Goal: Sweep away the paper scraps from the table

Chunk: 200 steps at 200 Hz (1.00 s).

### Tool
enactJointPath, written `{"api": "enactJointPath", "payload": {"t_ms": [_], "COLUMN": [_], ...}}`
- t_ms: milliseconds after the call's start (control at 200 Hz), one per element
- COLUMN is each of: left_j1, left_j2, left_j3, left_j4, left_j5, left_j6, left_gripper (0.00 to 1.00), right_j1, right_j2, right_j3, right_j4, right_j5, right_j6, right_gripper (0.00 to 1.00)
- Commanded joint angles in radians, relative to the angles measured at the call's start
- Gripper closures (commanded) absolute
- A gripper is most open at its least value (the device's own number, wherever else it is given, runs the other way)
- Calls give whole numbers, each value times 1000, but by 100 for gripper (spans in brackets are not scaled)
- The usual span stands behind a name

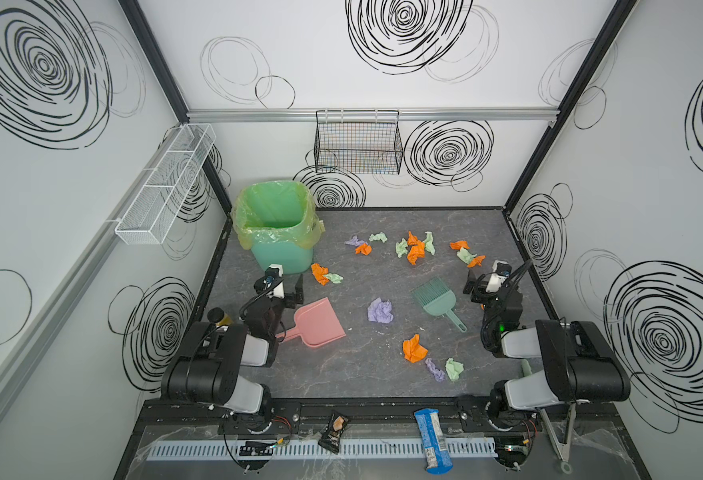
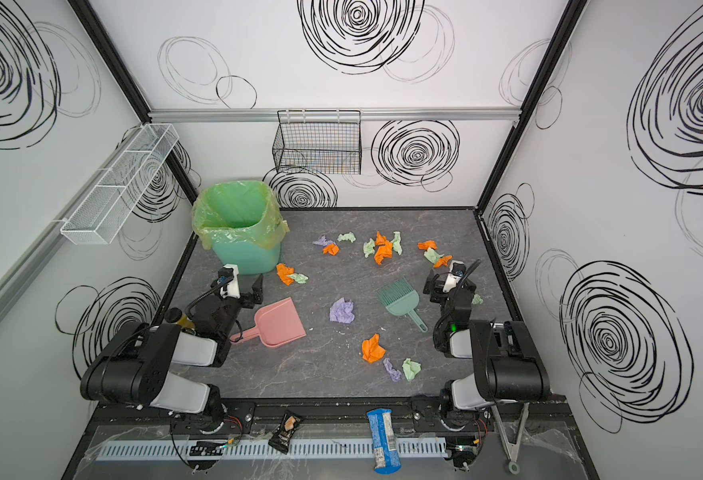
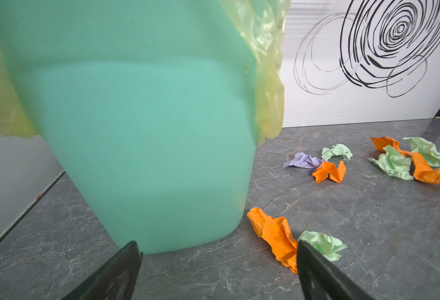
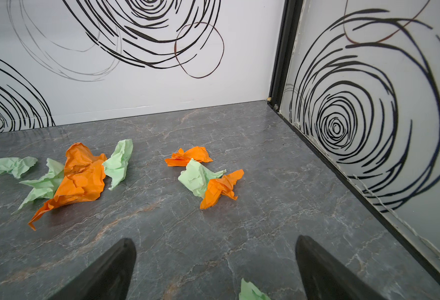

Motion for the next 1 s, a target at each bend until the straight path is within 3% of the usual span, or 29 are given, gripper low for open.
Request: {"api": "enactJointPath", "payload": {"t_ms": [0, 250, 385, 455, 530, 570, 645, 725, 795, 896, 996], "left_j1": [9, 8, 4, 4, 3, 3, 7, 33, 55, 71, 76], "left_j2": [5, 4, 4, 4, 4, 2, 2, -20, -88, -211, -311], "left_j3": [18, 18, 17, 18, 18, 16, 13, 4, 29, 94, 165], "left_j4": [79, 80, 80, 80, 80, 79, 84, 93, -10, -232, -424], "left_j5": [-6, -9, -11, -11, -15, -12, -5, 49, 84, 64, 89], "left_j6": [-12, -9, -5, -4, -4, -4, -6, -23, -39, -57, 5], "left_gripper": [4, 4, 4, 4, 4, 4, 4, 4, 4, 4, 4], "right_j1": [3, 12, 21, 8, -40, -68, -114, -114, -104, -39, 37], "right_j2": [8, -7, -212, -381, -516, -569, -641, -684, -688, -658, -596], "right_j3": [19, 2, -61, -25, 30, 47, 52, 55, 82, 150, 237], "right_j4": [15, 40, 33, -186, -434, -528, -606, -686, -781, -961, -1146], "right_j5": [4, 26, 136, 210, 200, 173, 49, 10, -21, 59, 153], "right_j6": [1, -7, 4, 211, 474, 542, 500, 421, 388, 345, 320], "right_gripper": [0, 0, 0, 0, 0, 0, 0, 0, 0, 0, 0]}}
